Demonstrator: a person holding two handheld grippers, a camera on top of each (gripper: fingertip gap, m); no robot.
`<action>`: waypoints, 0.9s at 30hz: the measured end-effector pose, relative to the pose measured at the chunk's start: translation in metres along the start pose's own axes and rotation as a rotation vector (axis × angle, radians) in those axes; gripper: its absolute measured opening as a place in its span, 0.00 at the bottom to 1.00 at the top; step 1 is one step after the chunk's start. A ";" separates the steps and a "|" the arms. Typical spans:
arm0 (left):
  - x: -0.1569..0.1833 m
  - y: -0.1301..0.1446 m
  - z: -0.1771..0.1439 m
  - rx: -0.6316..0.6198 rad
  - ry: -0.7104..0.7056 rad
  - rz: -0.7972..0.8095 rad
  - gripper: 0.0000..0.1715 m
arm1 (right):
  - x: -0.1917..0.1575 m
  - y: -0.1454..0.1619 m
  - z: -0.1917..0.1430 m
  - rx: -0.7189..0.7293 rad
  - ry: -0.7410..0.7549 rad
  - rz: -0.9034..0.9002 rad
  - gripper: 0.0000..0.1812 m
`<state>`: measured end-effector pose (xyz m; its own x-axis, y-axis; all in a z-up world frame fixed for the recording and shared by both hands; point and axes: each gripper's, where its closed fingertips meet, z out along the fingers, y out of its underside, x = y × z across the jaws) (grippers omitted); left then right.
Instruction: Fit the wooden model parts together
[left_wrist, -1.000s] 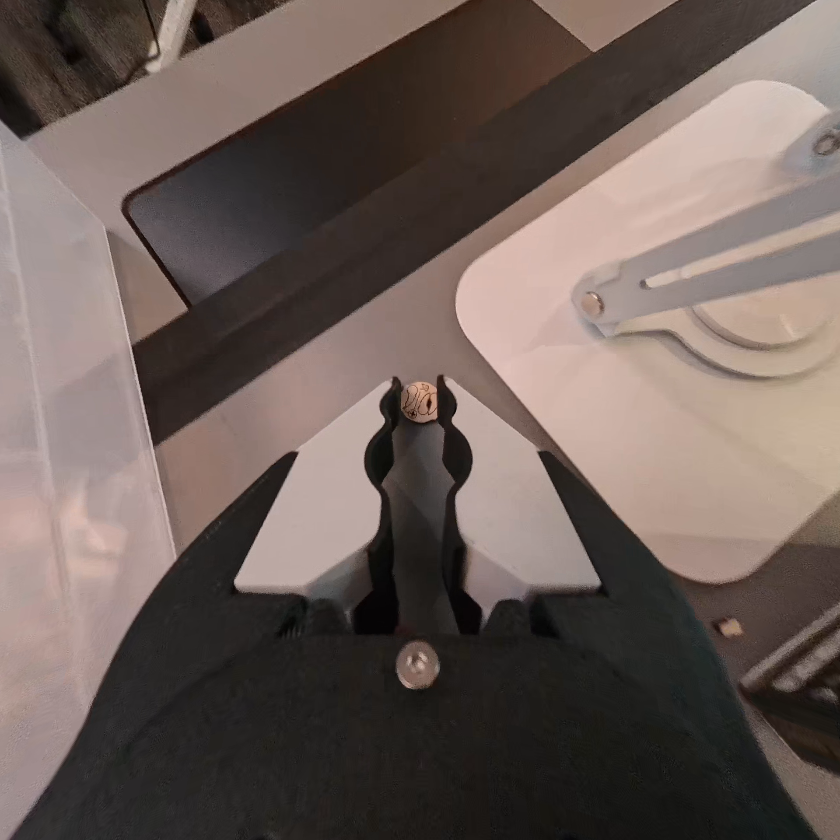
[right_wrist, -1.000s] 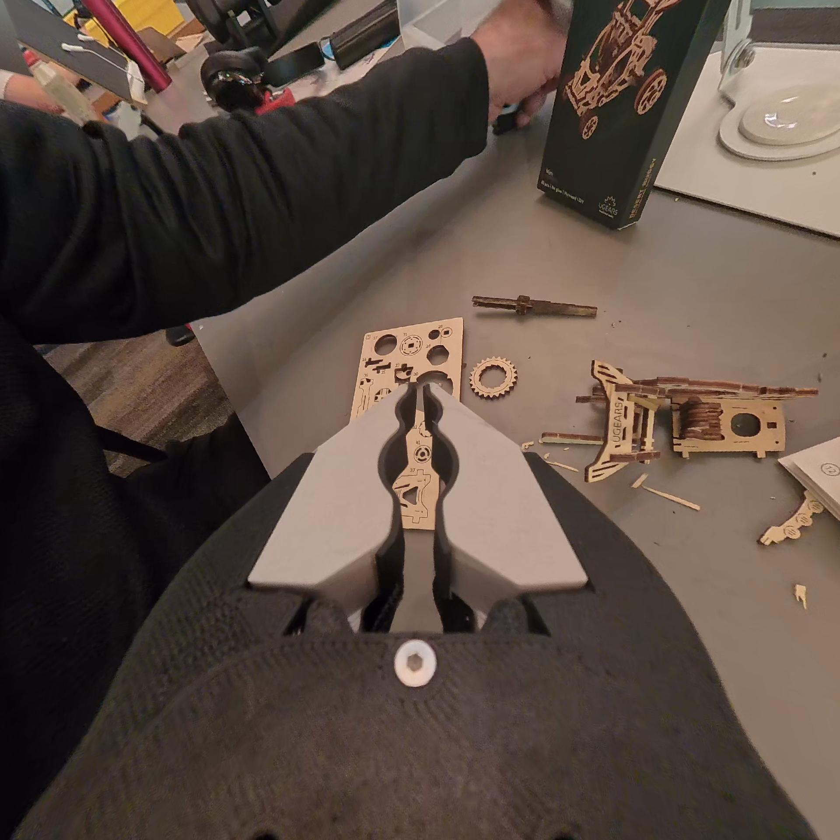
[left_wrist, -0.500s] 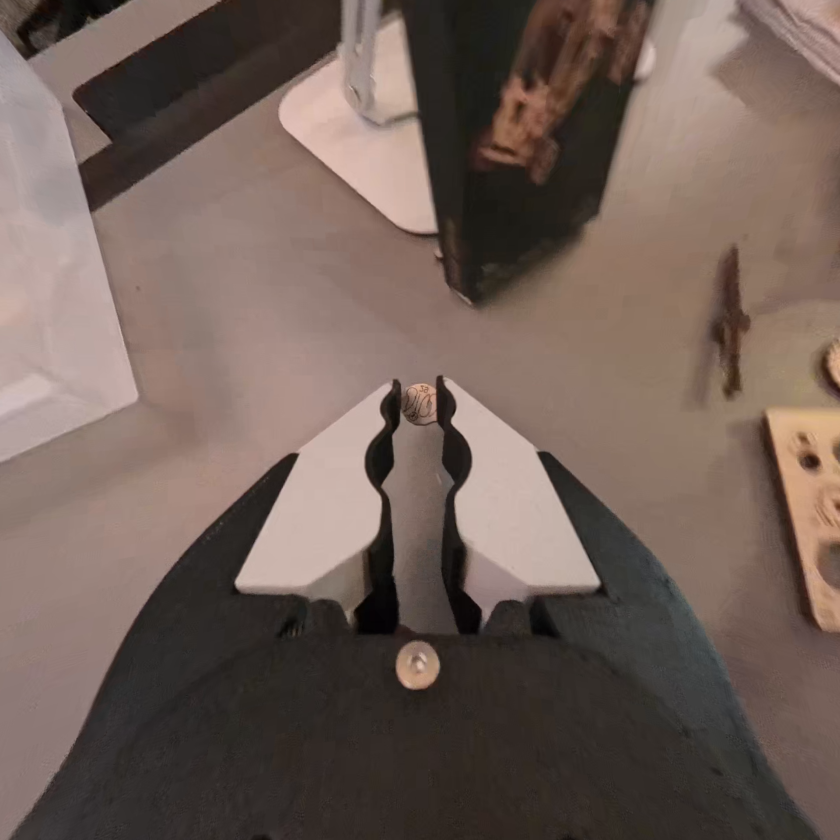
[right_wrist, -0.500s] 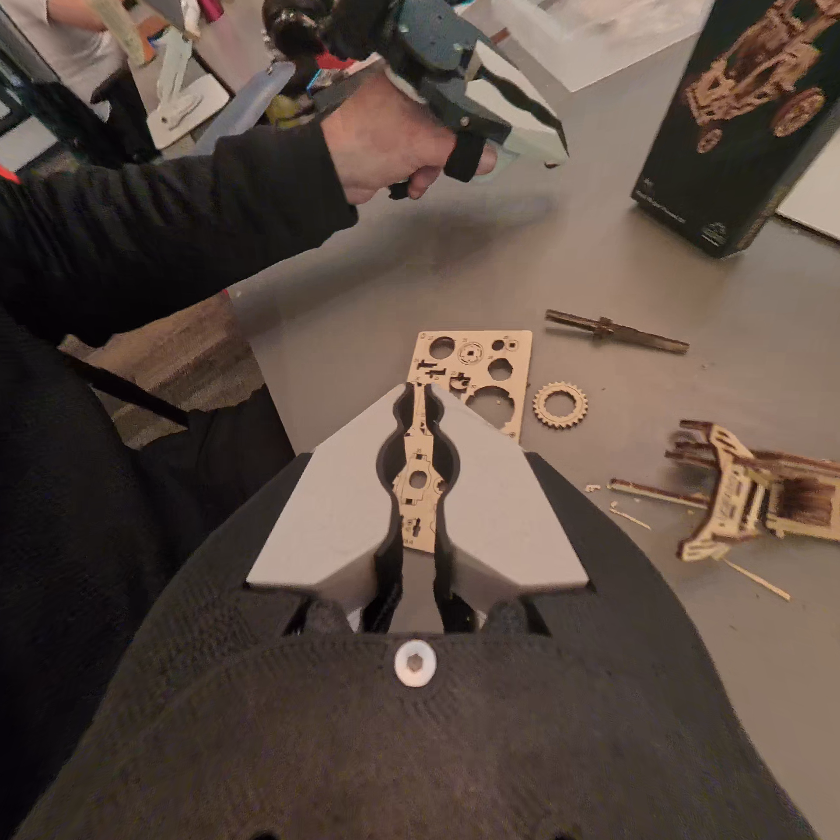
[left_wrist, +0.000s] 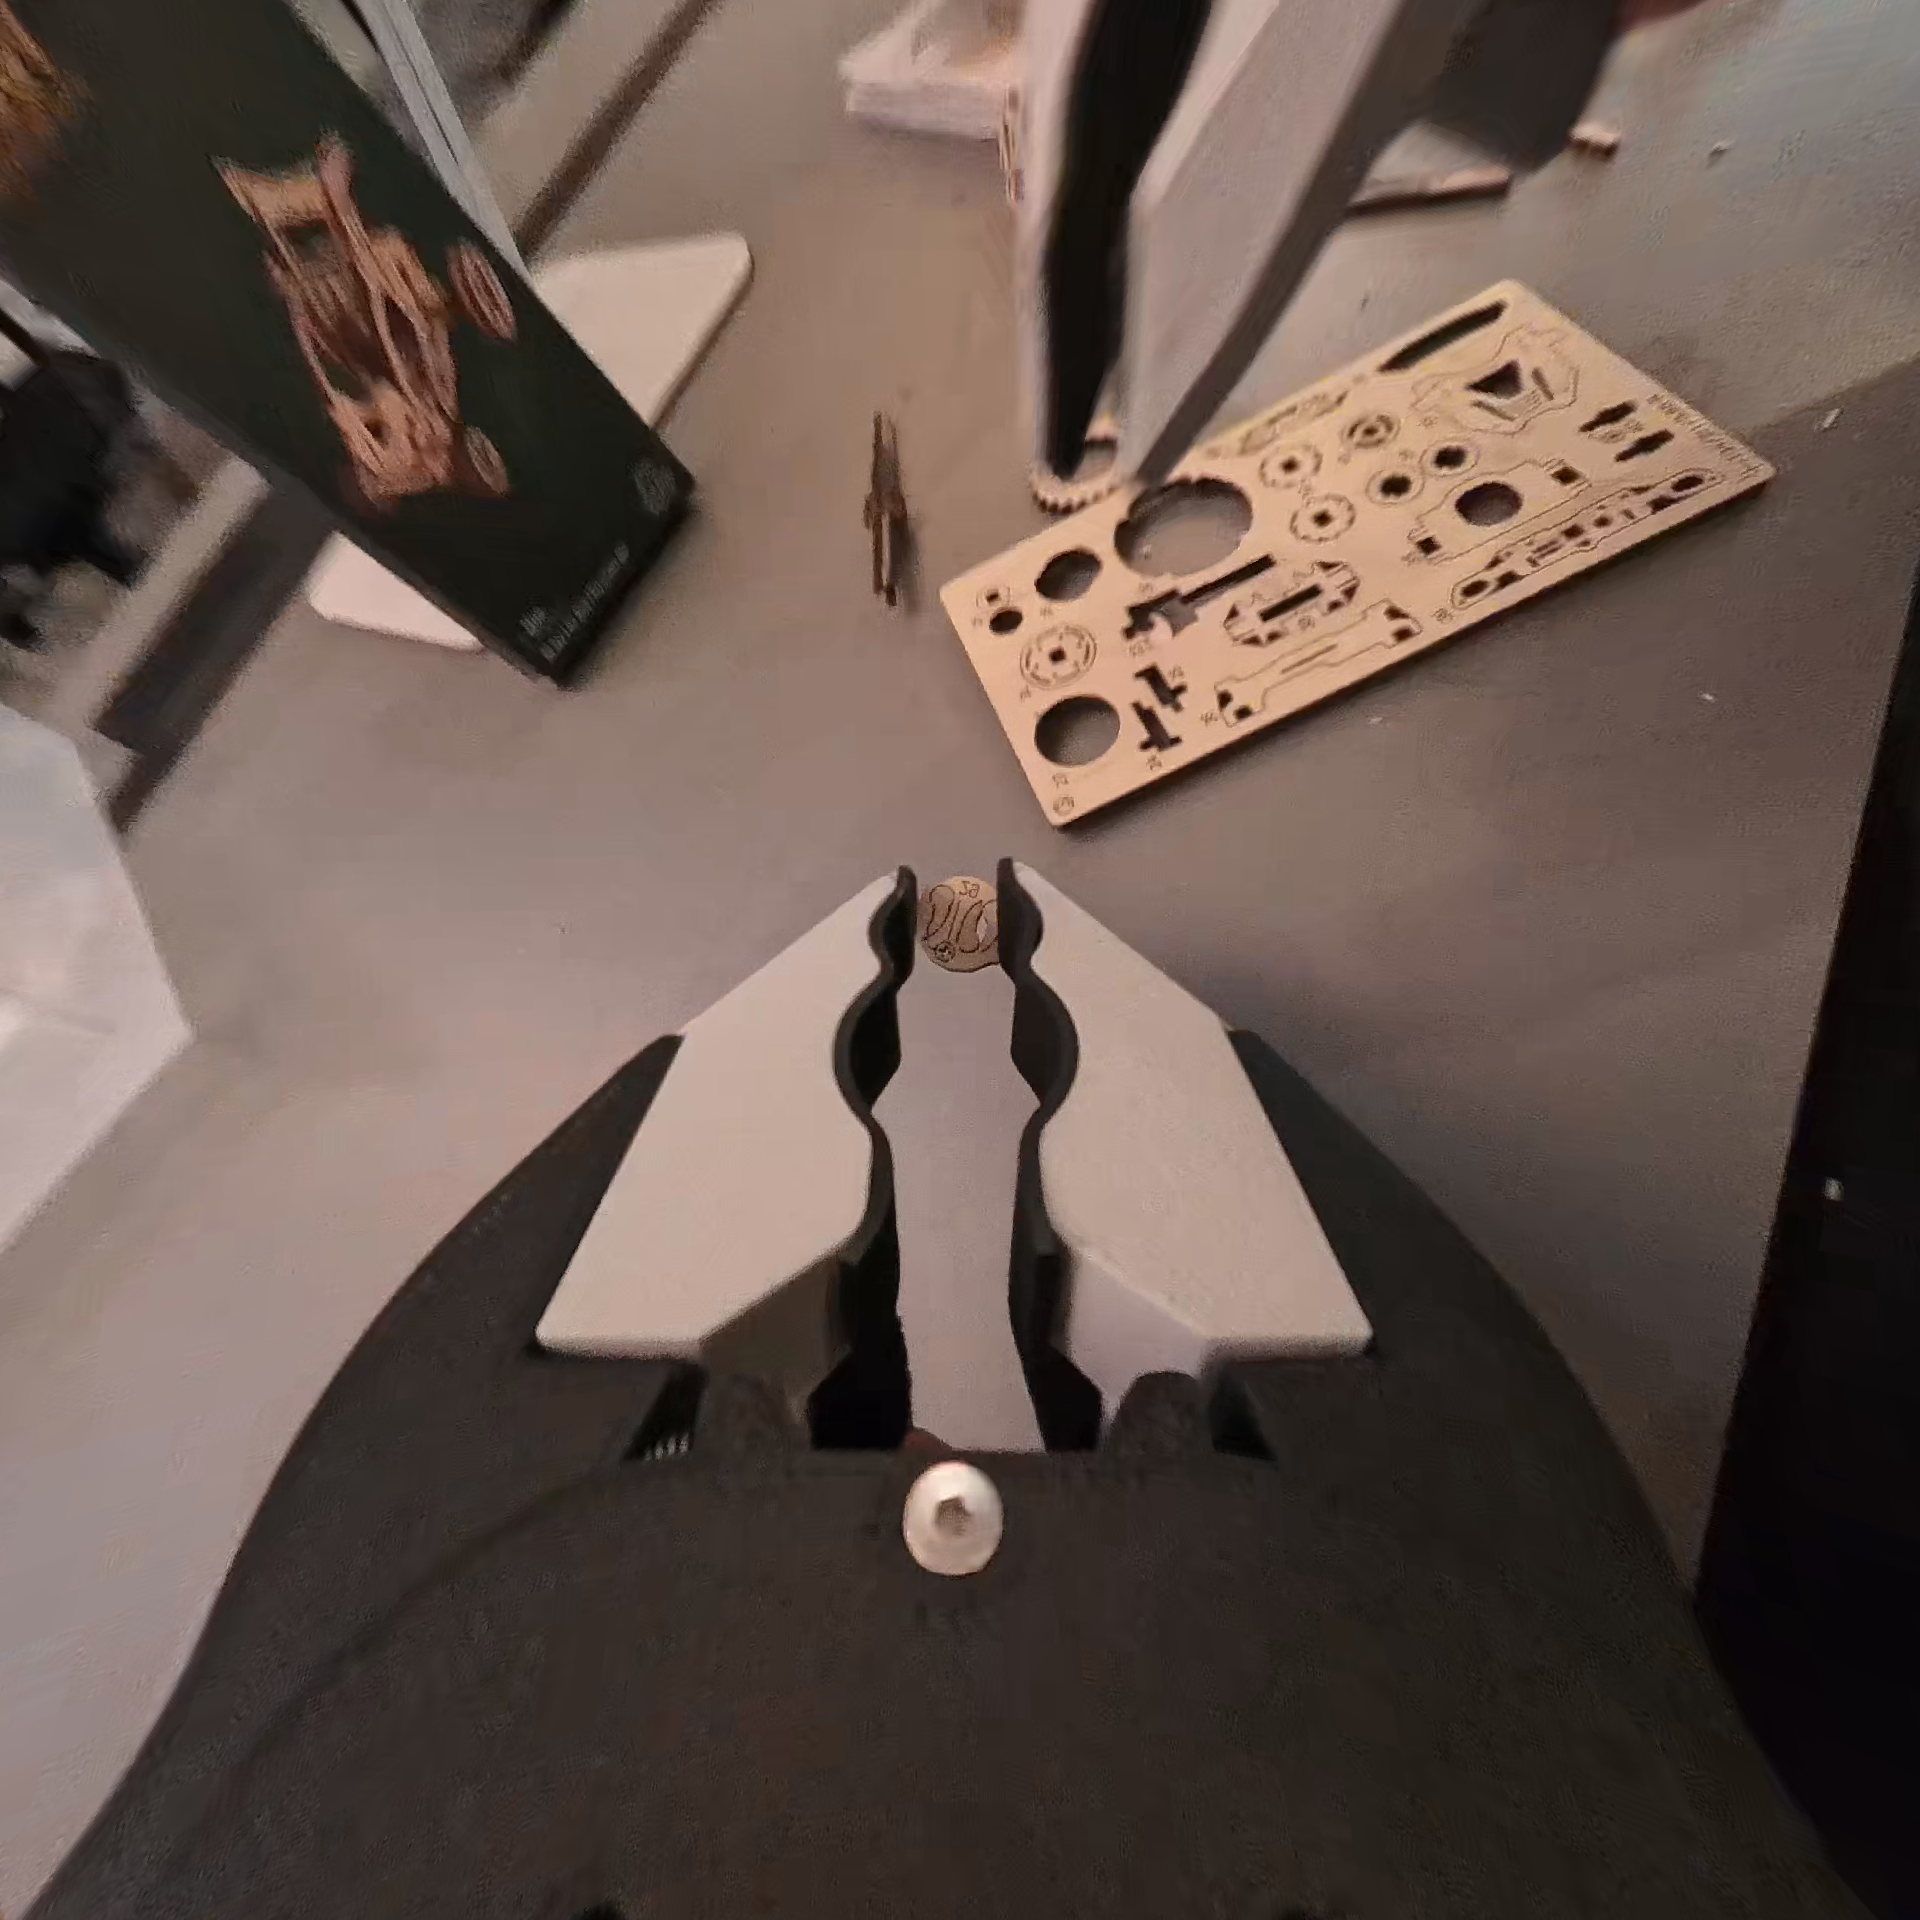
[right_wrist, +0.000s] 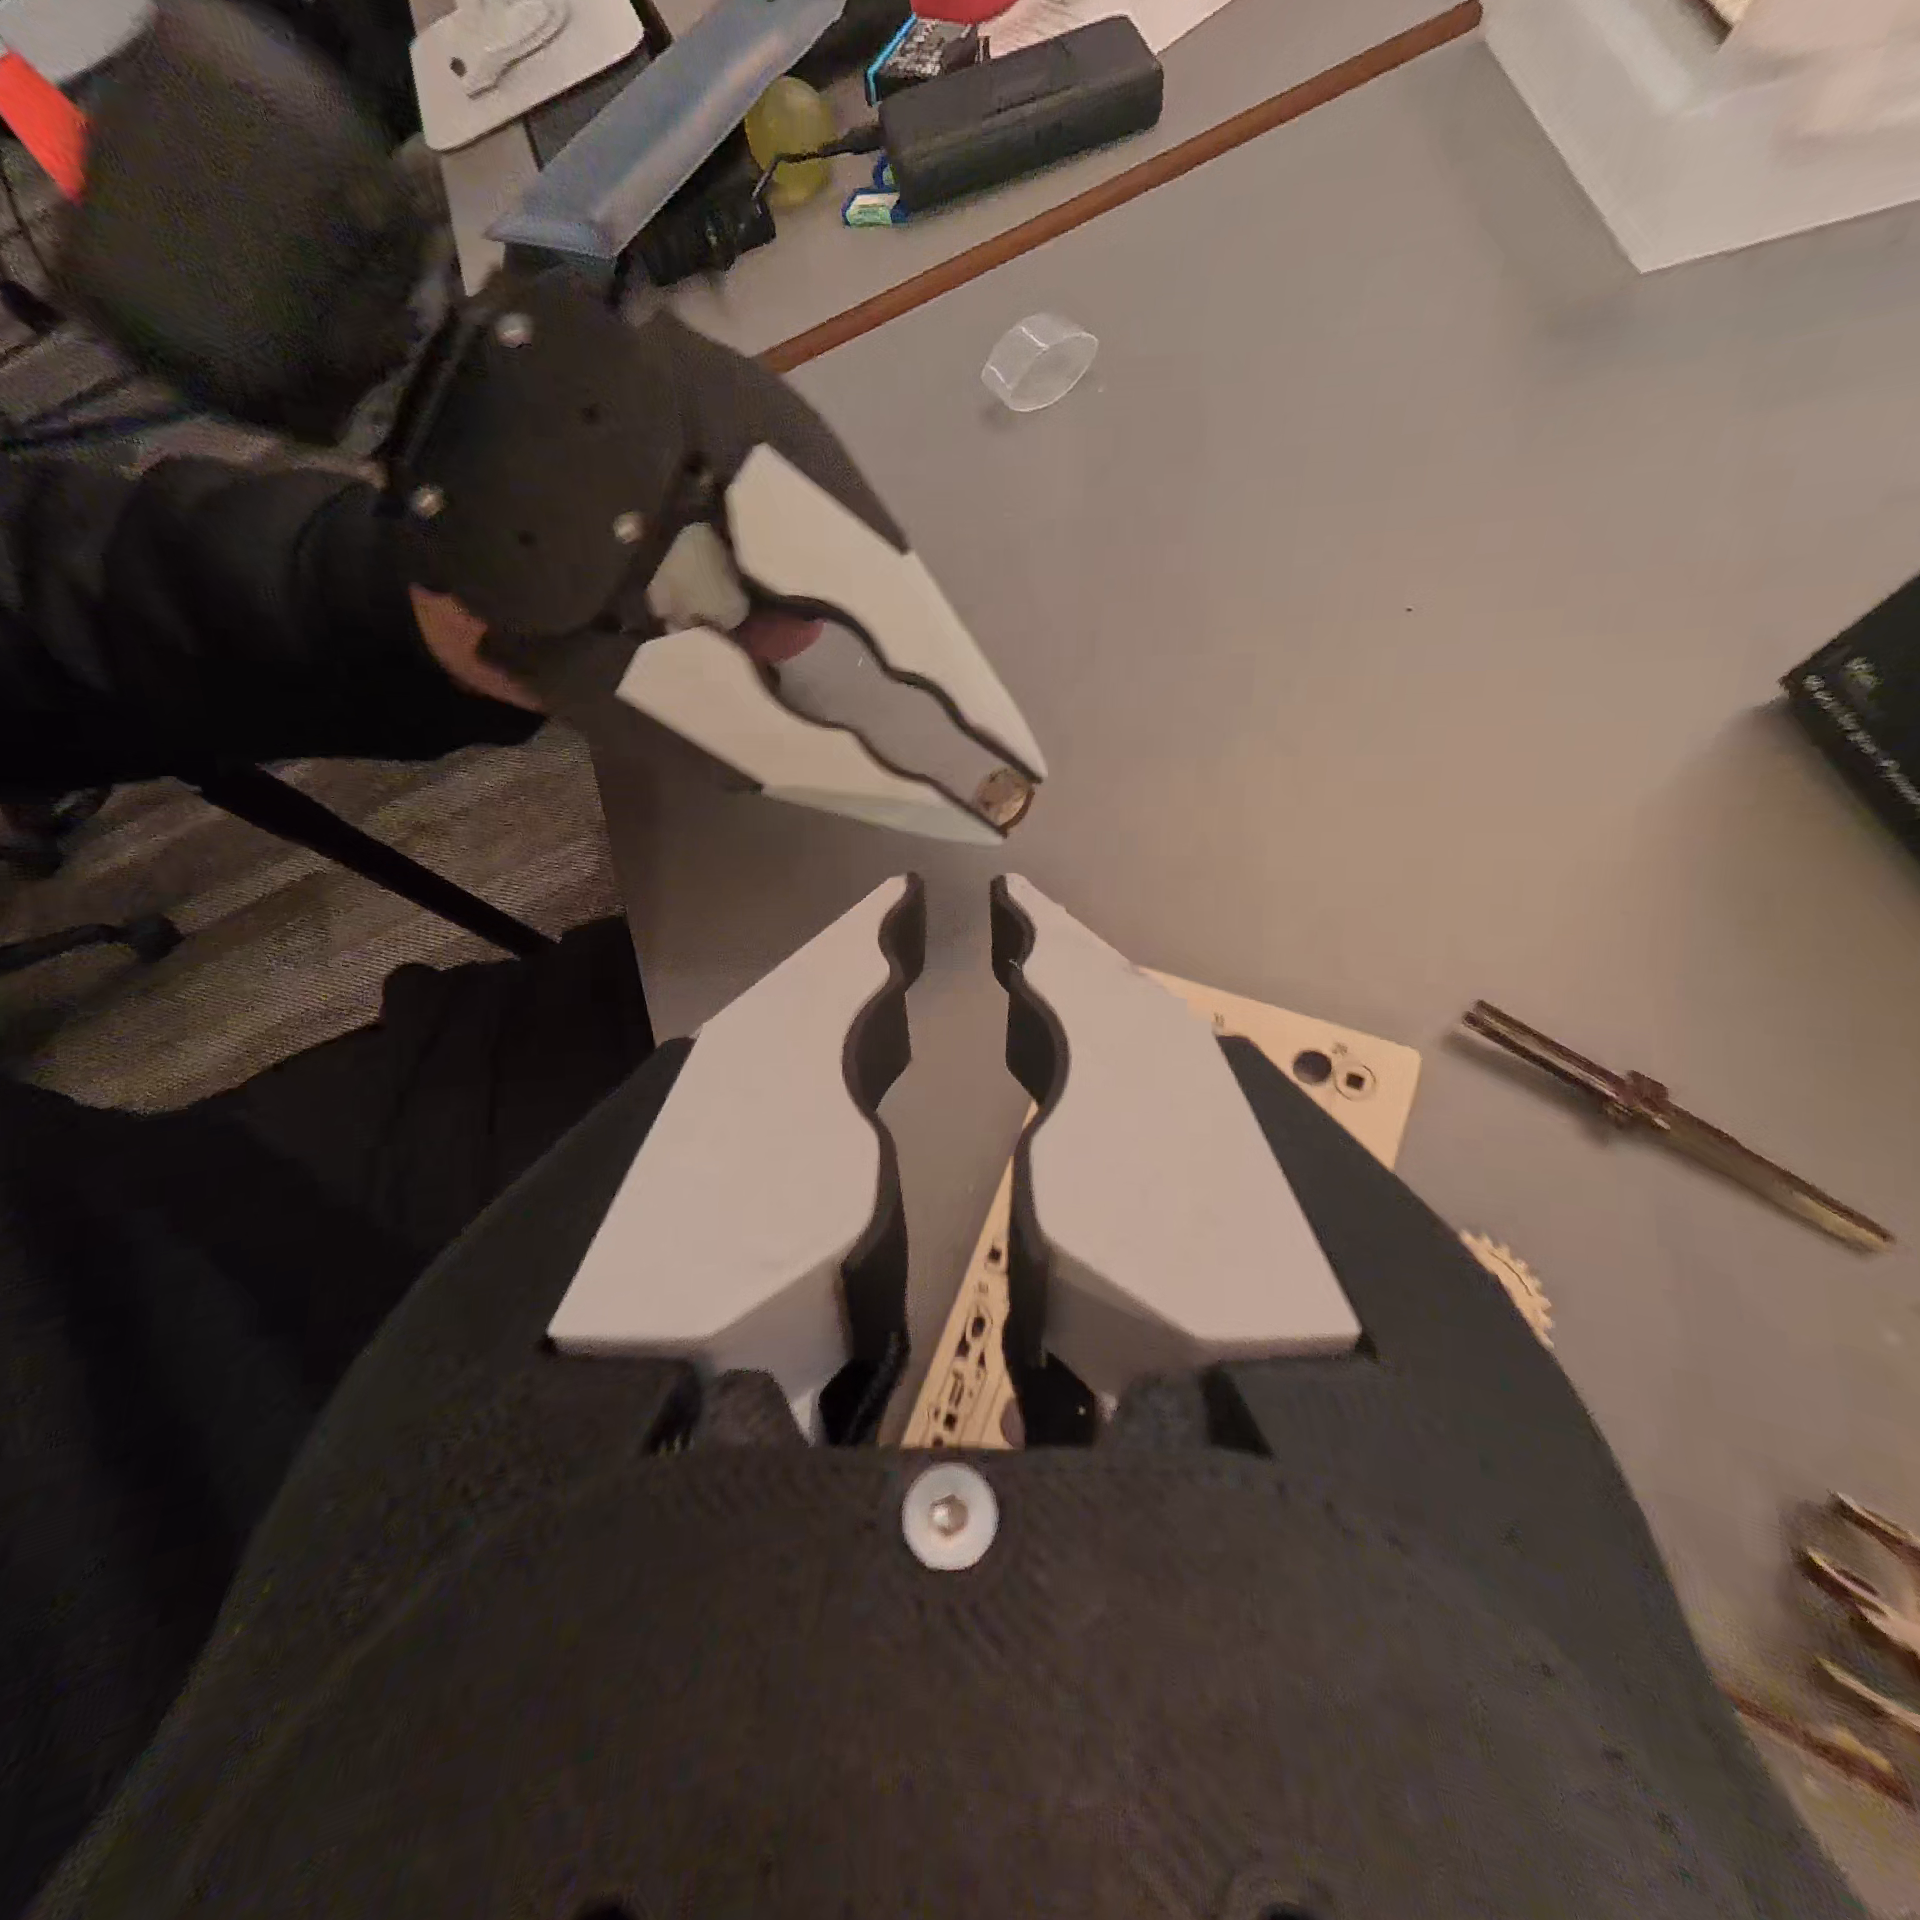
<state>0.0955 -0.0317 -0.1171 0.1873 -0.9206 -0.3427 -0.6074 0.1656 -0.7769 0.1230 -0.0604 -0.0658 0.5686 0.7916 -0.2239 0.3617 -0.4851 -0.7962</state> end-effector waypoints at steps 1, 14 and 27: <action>0.001 -0.004 -0.003 0.032 -0.016 0.029 0.08 | 0.001 -0.001 0.007 -0.009 -0.012 0.020 0.06; 0.005 -0.050 -0.026 0.221 -0.122 0.238 0.04 | -0.012 -0.014 0.028 0.048 -0.319 0.252 0.00; 0.023 0.017 -0.028 -0.014 0.151 -0.119 0.20 | 0.002 0.036 0.038 -0.203 -0.132 0.016 0.03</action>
<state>0.0677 -0.0597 -0.1233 0.1410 -0.9762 -0.1649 -0.5989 0.0485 -0.7993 0.1088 -0.0622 -0.1167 0.4788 0.8182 -0.3182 0.5021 -0.5526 -0.6653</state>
